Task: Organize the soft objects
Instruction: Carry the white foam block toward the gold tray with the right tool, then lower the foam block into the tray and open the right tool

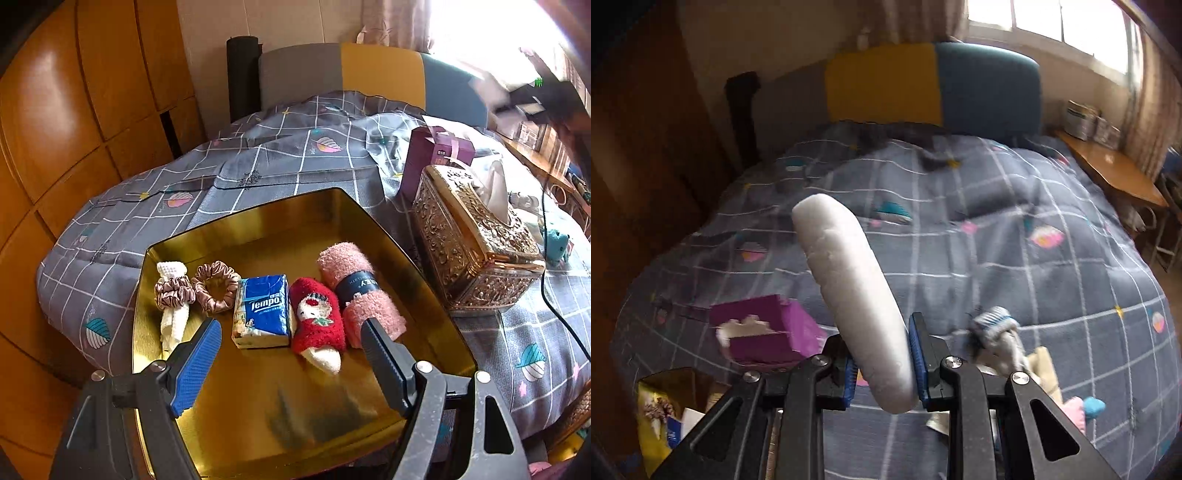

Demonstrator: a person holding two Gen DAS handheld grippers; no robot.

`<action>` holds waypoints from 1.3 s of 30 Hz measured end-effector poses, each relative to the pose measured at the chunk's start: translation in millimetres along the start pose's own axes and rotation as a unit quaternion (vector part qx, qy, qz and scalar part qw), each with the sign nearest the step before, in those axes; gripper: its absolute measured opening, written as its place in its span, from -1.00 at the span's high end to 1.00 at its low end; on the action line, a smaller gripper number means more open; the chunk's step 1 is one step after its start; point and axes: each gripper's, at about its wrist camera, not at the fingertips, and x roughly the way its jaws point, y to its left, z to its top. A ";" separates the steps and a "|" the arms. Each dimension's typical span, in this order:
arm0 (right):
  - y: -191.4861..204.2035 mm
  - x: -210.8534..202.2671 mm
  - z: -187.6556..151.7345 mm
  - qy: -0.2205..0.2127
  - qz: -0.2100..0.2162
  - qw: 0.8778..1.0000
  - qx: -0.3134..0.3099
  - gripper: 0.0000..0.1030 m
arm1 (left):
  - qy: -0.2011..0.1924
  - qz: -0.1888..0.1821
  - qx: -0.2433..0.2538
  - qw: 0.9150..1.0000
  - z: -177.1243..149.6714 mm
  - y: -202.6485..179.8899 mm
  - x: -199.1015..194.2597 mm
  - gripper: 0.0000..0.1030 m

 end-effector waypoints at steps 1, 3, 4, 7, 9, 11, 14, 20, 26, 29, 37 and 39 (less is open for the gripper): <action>21.7 1.4 1.2 -0.001 0.011 1.000 -0.017 0.51 | -0.001 0.000 0.000 1.000 -1.4 -0.1 -0.4 -0.54; 67.9 5.3 -0.5 -0.001 0.036 0.998 -0.053 0.51 | -0.001 0.000 0.001 1.000 -3.4 0.9 -0.9 -0.54; 88.2 6.6 -4.3 0.001 0.058 0.995 -0.084 0.51 | -0.002 0.000 -0.001 1.000 -4.7 2.0 -1.5 -0.54; 148.1 10.4 -24.0 0.011 0.108 0.985 -0.136 0.51 | -0.002 0.002 -0.005 1.000 -7.4 6.4 -2.0 -0.54; 186.6 10.5 -44.6 0.027 0.158 0.972 -0.173 0.51 | -0.003 0.003 -0.012 1.000 -8.5 12.1 -2.7 -0.54; 221.5 8.8 -70.4 0.048 0.200 0.954 -0.217 0.51 | -0.005 0.011 -0.023 1.000 -9.0 21.9 -4.1 -0.54; 251.7 6.3 -100.2 0.067 0.233 0.934 -0.261 0.51 | -0.008 0.026 -0.050 0.998 -10.2 44.1 -6.9 -0.54; 311.7 0.9 -206.7 0.105 0.257 0.876 -0.394 0.51 | -0.006 0.070 -0.116 0.991 -16.3 92.6 -7.7 -0.54; 318.8 -1.2 -262.8 0.093 0.226 0.862 -0.444 0.51 | -0.004 0.085 -0.147 0.985 -22.1 114.6 -6.2 -0.54; 316.8 -3.0 -282.0 0.070 0.202 0.856 -0.471 0.51 | -0.004 0.084 -0.149 0.985 -23.7 112.8 -5.3 -0.54; 299.7 -20.6 -289.0 0.012 0.163 0.875 -0.456 0.47 | 0.000 0.079 -0.142 0.987 -22.0 102.7 -2.5 -0.54; 297.0 -21.0 -285.9 0.009 0.162 0.881 -0.445 0.45 | -0.002 0.080 -0.139 0.987 -20.8 100.7 -4.1 -0.54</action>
